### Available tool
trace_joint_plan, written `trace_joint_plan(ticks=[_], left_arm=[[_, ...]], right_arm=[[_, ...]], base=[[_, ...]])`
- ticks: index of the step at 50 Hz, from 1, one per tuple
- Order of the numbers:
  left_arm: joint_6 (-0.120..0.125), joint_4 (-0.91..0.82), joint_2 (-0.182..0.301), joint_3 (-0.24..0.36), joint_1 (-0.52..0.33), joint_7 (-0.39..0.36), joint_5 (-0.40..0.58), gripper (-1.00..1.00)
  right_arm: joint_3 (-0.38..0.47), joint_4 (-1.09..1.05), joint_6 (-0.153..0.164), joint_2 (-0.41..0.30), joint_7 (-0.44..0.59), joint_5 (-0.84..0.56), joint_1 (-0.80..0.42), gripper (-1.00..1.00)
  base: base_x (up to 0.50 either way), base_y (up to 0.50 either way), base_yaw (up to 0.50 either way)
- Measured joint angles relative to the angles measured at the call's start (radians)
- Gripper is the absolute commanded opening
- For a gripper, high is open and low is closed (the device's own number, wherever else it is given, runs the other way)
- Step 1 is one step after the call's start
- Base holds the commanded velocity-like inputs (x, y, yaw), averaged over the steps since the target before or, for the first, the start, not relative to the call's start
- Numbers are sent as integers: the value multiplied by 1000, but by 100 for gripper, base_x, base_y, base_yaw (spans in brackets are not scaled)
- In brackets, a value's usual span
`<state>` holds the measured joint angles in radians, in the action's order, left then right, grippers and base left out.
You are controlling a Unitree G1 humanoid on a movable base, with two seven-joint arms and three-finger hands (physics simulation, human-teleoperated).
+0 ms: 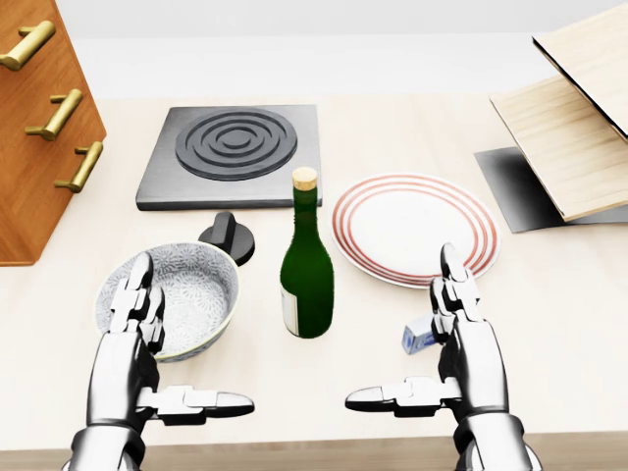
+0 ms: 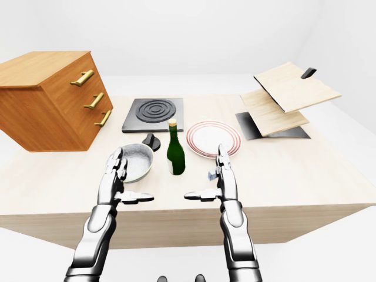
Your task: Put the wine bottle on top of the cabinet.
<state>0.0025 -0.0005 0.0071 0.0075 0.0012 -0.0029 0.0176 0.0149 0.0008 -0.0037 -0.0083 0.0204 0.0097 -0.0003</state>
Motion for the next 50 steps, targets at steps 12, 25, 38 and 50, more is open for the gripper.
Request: trace_joint_plan(ticks=[12,25,38,50], left_arm=[[7,-5,6,6,3,4,36,100],[-19,-1,8,22,3,4,15,100],[-36,10,8,26,0,7,11,100],[-44,15,11,28,0,6,10,100]], right_arm=[[18,2,-14,-8,26,13,-1,100],[23,-1,-29,-10,33,21,1,100],[26,6,-25,-14,31,15,-2,100],[25,6,-21,-12,30,12,-2,100]], base=[[0,0,0],[0,0,0],[-8,25,0],[-15,49,0]])
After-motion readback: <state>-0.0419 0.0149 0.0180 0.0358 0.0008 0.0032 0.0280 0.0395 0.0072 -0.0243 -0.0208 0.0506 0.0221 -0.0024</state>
